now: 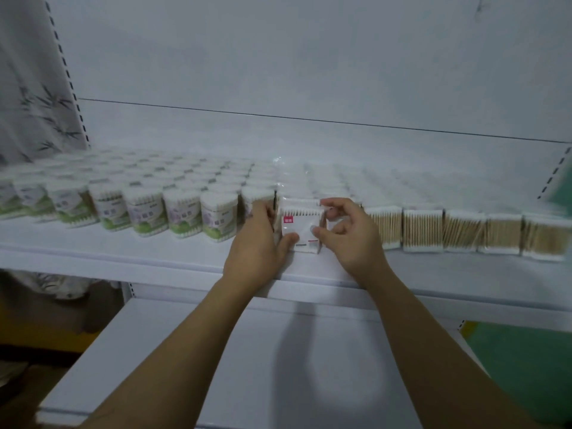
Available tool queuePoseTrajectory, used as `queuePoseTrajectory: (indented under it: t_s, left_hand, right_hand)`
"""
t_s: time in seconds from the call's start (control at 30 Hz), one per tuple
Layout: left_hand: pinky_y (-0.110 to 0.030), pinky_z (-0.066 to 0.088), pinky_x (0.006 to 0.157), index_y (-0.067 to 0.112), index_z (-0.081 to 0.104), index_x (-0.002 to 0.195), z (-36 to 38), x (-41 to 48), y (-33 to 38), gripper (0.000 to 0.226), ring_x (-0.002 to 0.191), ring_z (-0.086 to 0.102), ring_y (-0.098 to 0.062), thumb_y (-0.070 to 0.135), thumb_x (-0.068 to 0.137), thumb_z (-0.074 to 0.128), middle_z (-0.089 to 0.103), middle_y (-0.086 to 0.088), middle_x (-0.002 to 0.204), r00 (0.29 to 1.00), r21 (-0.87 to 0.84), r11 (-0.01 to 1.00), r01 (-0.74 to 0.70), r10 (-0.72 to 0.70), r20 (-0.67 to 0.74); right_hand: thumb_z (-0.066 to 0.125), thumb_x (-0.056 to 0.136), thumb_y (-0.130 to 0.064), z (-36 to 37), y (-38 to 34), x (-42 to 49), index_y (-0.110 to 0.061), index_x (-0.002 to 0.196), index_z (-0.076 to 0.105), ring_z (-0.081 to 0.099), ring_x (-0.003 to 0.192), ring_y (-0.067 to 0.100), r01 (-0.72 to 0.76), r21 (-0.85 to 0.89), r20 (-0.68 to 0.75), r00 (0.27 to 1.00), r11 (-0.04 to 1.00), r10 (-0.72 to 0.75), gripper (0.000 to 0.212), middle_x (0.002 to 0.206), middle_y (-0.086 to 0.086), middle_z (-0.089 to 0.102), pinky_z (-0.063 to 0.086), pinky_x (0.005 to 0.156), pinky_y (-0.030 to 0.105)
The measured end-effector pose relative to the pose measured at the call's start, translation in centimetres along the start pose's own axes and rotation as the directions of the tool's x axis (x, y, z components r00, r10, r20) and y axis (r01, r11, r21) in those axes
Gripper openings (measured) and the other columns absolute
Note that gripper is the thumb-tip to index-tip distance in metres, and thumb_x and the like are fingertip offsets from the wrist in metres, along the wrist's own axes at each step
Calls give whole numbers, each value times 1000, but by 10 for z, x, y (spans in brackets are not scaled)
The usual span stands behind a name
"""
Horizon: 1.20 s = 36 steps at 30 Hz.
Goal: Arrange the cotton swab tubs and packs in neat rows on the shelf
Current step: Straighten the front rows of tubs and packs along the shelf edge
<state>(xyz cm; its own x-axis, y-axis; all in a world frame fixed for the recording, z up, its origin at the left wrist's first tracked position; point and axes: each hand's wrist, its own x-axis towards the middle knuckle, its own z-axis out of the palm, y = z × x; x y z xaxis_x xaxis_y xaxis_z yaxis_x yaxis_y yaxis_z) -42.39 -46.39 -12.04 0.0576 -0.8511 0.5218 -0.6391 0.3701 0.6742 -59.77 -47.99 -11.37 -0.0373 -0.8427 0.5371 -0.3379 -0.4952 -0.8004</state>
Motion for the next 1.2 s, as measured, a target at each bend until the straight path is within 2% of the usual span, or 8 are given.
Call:
queuePoseTrajectory:
  t_s: [0.13, 0.33, 0.5, 0.67, 0.8, 0.93, 1.07, 1.2]
  left_hand:
    - [-33, 38, 58, 26, 39, 93, -1, 0, -3, 25, 64, 50, -10, 26, 90, 64, 50, 8, 70, 990, 85, 987, -140, 136, 47]
    - [-37, 48, 64, 28, 51, 97, 3, 2, -9, 20, 73, 54, -16, 32, 86, 67, 54, 7, 80, 965, 159, 957, -241, 219, 146]
    - [-39, 50, 73, 29, 63, 110, 4, 0, -13, 21, 84, 57, -19, 30, 89, 62, 57, 6, 94, 957, 188, 942, -279, 257, 135]
    - [-39, 51, 72, 31, 63, 116, 3, -2, -14, 25, 82, 58, -19, 31, 91, 60, 56, 5, 101, 960, 217, 936, -276, 255, 117]
    - [-36, 50, 72, 29, 63, 116, -2, 1, -5, 25, 82, 56, -16, 32, 91, 61, 53, 7, 99, 958, 193, 941, -279, 258, 127]
    - [-32, 46, 68, 24, 63, 112, -4, -9, -3, 25, 79, 58, -20, 29, 88, 65, 55, 4, 98, 959, 243, 928, -283, 271, 83]
    - [-38, 47, 77, 20, 62, 108, 17, -17, 28, 24, 85, 59, -22, 28, 85, 68, 56, 3, 98, 954, 207, 932, -298, 289, 77]
    - [-40, 48, 85, 19, 58, 114, 56, -15, 71, 29, 96, 59, -21, 29, 87, 65, 59, 0, 106, 965, 123, 959, -256, 247, 84]
  right_hand:
    - [82, 72, -3, 4, 0, 1, -27, 110, 51, 47, 59, 6, 13, -49, -23, 1000, 999, -14, 55, 77, -8, 54, 44, 65, 29]
    - [77, 75, -5, 4, 2, -1, -31, 76, 61, 51, 57, 1, 46, -213, 52, 998, 976, -35, 30, 69, -13, 59, 46, 67, 23]
    - [75, 77, -2, 4, 3, -4, -17, 88, 74, 56, 61, -4, 134, -277, 43, 991, 952, -127, 18, 71, -18, 59, 40, 64, 4]
    - [73, 76, 0, 9, 4, -4, -14, 89, 74, 54, 64, -6, 221, -343, 30, 974, 913, -224, 19, 77, -17, 57, 38, 65, 3]
    - [70, 77, -2, 1, -10, -6, -12, 92, 72, 52, 64, -8, 300, -404, 15, 947, 864, -321, 19, 86, -4, 63, 38, 66, 3]
    - [65, 75, -4, -37, -20, -15, -14, 95, 69, 48, 56, -1, 280, -473, -56, 937, 835, -346, 23, 83, -9, 55, 38, 63, 11]
    - [62, 76, 1, -84, -5, -14, -14, 95, 68, 48, 64, 7, 173, -561, -96, 958, 810, -271, 25, 82, -7, 55, 43, 64, 28]
    - [64, 77, 1, -107, 11, -8, -10, 90, 69, 53, 66, 17, 232, -611, -42, 945, 757, -324, 18, 73, -7, 51, 52, 62, 37]
